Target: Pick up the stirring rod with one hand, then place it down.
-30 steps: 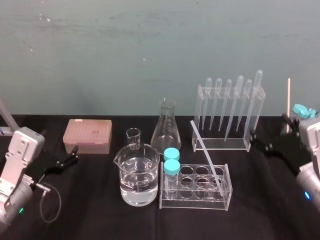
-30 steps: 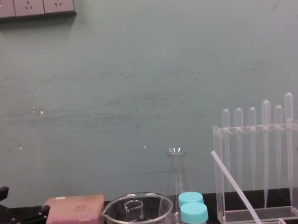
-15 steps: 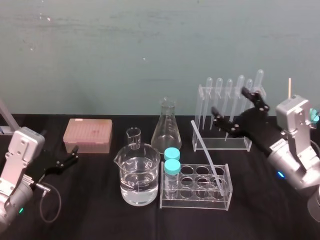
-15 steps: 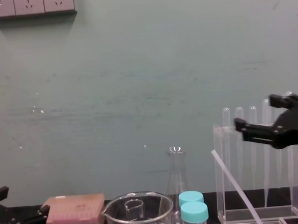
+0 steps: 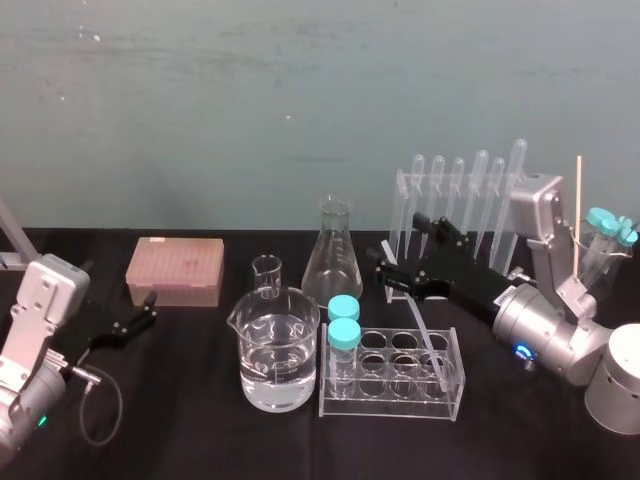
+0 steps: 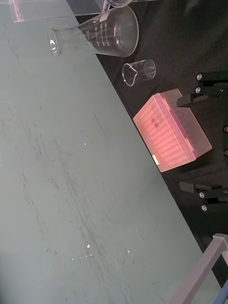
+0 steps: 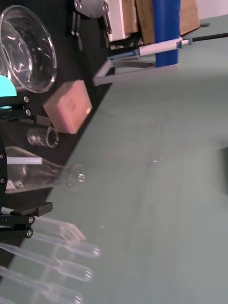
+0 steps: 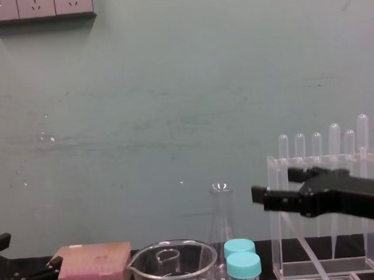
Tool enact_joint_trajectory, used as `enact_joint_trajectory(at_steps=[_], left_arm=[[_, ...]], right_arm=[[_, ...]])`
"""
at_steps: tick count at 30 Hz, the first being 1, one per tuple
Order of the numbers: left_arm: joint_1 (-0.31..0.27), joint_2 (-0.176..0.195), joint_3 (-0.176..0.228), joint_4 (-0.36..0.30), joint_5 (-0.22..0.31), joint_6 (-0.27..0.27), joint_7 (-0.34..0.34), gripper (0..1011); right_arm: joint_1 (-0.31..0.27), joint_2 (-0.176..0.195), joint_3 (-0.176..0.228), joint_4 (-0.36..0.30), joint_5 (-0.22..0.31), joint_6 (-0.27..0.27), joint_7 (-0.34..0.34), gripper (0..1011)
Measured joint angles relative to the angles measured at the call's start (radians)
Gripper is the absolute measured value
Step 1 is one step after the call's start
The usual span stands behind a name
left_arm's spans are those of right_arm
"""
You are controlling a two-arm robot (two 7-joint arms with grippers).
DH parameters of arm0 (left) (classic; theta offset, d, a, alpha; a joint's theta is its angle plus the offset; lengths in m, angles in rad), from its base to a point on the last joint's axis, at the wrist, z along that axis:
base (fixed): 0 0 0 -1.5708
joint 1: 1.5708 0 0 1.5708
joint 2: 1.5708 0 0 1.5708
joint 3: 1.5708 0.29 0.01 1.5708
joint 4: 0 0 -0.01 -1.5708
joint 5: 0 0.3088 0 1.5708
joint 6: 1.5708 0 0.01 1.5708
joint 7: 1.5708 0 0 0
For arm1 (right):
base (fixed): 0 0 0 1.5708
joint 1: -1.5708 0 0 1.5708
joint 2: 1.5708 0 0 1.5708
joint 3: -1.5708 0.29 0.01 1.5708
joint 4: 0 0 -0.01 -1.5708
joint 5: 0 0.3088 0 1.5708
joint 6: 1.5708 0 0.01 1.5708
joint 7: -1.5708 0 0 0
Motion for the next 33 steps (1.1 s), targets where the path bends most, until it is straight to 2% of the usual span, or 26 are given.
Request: enact_joint_trajectory(at_steps=[5, 12, 16, 30, 33], left_arm=[[0.0, 0.0, 0.0, 0.0, 0.0, 0.0, 0.0, 1000], [0.0, 0.0, 0.0, 0.0, 0.0, 0.0, 0.0, 1000], [0.0, 0.0, 0.0, 0.0, 0.0, 0.0, 0.0, 1000], [0.0, 0.0, 0.0, 0.0, 0.0, 0.0, 0.0, 1000], [0.0, 0.0, 0.0, 0.0, 0.0, 0.0, 0.0, 1000]], right_arm=[[0.007, -0.017, 0.001, 0.026, 0.016, 0.077, 0.021, 1002], [0.008, -0.031, 0.002, 0.048, 0.015, 0.132, 0.029, 1002], [0.001, -0.035, 0.012, 0.043, 0.005, 0.146, 0.023, 1002], [0.002, -0.034, 0.01, 0.043, 0.005, 0.143, 0.022, 1002], [0.002, -0.034, 0.01, 0.043, 0.005, 0.142, 0.022, 968]])
